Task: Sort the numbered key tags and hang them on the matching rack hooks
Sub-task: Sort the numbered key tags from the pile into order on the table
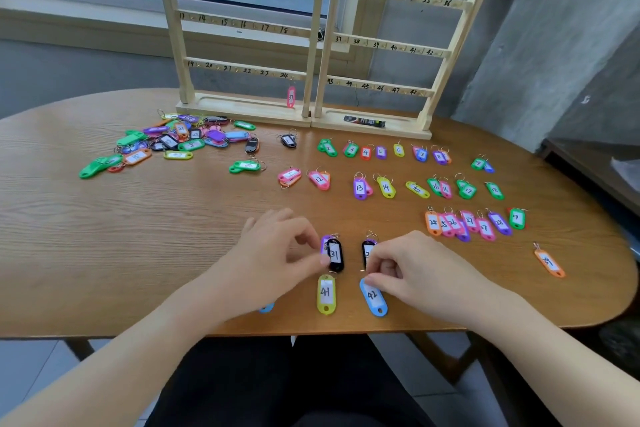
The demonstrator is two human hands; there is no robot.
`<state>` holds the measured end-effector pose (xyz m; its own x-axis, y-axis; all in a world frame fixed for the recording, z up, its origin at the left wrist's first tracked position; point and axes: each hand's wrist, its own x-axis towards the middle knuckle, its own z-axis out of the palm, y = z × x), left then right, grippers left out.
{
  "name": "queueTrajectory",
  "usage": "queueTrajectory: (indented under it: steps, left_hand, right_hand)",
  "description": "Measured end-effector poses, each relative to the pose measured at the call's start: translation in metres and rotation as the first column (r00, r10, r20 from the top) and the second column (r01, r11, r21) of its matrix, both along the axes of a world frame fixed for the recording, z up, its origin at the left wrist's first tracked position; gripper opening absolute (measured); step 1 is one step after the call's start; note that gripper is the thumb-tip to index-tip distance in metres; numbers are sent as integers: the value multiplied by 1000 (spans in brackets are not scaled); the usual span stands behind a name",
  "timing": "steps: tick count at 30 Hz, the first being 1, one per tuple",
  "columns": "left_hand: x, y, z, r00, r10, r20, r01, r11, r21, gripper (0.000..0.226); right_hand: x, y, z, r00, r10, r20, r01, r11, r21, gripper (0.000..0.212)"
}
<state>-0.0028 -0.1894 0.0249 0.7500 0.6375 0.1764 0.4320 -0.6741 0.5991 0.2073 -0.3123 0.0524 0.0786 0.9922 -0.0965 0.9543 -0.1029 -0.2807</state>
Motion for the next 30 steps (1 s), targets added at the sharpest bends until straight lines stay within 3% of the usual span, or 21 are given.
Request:
queueTrajectory:
  steps: [4,9,13,17,22,27,30]
  left_hand:
    - [-17,24,11,975,135,176,-114,986,-122,8]
    - [-54,77,12,939,292,182,-289,956,-40,6]
    - [-94,134,7,807,533,255,-551,834,1,8]
    - [-125,178,0,708,671,223,-685,729,-19,3]
    - [-144,224,-6,699,693,179,-708,706,32,5]
    - [-152,255,-12,629,727,275,-775,613,151,20]
    - [-157,254,-21,651,692,313,-757,621,203,16]
  right_hand:
    - [3,11,9,999,11,-32,-9,999,54,14]
    - [-2,50,24,998,40,-55,-34,993,117,14]
    - [-16,107,29,996,85,21,-88,978,190,14]
    - [-45,170,27,983,182,-2,-176,956,233,12]
    - [-86,241,18,966,239,-99,-203,938,281,12]
    - [-125,304,5,960,266,-84,-236,936,263,6]
    - [-137,331,-5,961,271,-50,-254,942,220,14]
